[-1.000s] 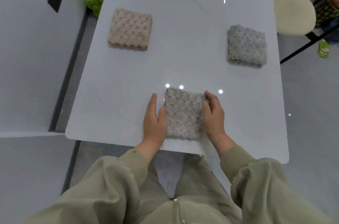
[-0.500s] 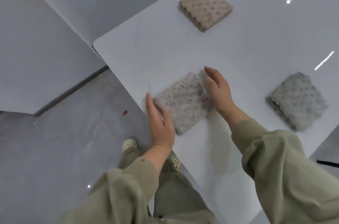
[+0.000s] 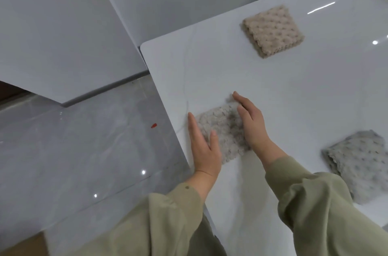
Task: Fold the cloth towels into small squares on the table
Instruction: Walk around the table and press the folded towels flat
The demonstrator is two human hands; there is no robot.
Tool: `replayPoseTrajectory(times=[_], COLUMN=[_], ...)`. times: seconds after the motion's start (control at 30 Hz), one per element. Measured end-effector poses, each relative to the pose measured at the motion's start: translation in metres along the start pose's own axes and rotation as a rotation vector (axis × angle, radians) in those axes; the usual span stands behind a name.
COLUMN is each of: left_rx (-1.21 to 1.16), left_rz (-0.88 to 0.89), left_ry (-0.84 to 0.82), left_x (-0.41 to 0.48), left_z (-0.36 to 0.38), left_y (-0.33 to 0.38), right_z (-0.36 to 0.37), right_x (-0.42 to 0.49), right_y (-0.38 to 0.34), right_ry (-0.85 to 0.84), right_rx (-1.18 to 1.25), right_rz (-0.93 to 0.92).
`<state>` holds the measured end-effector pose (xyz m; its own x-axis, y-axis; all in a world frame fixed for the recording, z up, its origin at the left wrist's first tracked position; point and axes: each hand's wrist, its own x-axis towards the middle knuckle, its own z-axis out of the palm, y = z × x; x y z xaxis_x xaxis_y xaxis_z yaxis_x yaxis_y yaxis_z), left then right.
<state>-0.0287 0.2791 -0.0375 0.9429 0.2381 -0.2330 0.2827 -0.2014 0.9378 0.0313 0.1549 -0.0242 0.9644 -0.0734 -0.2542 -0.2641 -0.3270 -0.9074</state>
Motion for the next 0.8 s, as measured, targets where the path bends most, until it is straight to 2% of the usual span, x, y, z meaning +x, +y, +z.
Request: replayPoseTrajectory(times=[0.23,0.37,0.53,0.7,0.8], left_rx=[0.077,0.278,0.641,1.298,1.394], left_rz=[0.031,0.147,0.351,0.514,0.552], left_ry=[-0.104,-0.215,-0.289,-0.369,-0.398], left_x=[-0.001,0.008,0.032,0.082,0.115], left_z=[-0.016,-0.028,-0.051,-0.098,-0.133], left_y=[-0.003,-0.007,0.015,0.051,0.067], right_z=[-0.009,-0.012,-0.005,0.033,0.070], right_x=[-0.005,-0.012,-0.015,-0.005,0.007], right_y=[-0.002,-0.002,-0.018,-0.053,-0.081], right_ry=[0.018,-0.012,0.092,0.127,0.120], right_rx=[-0.098,-0.350,-0.580,-0.848,-0.948], right_rz=[-0.015,-0.076,-0.170,-0.212,-0.225])
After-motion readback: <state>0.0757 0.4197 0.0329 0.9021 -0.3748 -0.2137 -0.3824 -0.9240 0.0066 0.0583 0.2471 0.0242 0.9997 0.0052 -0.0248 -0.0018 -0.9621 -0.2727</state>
